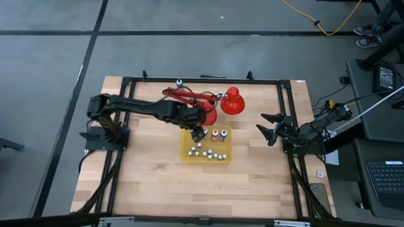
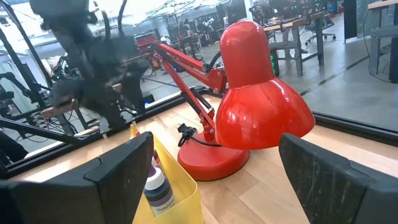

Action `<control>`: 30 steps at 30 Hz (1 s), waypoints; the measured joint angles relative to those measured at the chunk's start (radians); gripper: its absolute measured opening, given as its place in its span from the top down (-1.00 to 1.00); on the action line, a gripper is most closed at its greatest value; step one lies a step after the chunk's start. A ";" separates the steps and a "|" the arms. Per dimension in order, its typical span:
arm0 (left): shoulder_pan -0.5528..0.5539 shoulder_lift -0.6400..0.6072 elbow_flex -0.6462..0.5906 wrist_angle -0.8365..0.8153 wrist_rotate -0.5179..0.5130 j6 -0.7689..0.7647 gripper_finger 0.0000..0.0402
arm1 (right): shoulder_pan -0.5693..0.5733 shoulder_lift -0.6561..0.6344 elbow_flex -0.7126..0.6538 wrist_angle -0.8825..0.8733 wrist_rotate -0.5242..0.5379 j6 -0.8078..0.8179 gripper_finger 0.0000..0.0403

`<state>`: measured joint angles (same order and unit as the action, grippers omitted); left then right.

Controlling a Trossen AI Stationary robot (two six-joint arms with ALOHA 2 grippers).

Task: Pick & Place food coloring
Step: Put the big blue food bottle into the yellow bin

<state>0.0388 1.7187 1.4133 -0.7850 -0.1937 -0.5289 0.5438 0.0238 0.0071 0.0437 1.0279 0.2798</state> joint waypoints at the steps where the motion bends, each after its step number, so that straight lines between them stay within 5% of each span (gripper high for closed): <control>1: 0.000 -0.016 -0.012 0.017 -0.004 -0.017 -0.25 | 0.000 0.000 0.000 0.000 0.000 0.000 -0.72; 15: 0.017 -0.422 -0.456 0.060 0.011 -0.219 -0.36 | 0.000 0.000 0.000 0.000 0.000 0.000 -0.72; 24: 0.201 -0.650 -0.649 -0.014 0.066 -0.213 -0.35 | 0.000 0.000 0.000 0.000 0.000 0.000 -0.72; 30: 0.373 -0.715 -0.667 -0.082 0.087 -0.194 -0.35 | 0.000 0.000 0.000 0.000 0.000 0.000 -0.72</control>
<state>0.4121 1.0040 0.7460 -0.8668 -0.1070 -0.7224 0.5438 0.0242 0.0067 0.0439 1.0279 0.2798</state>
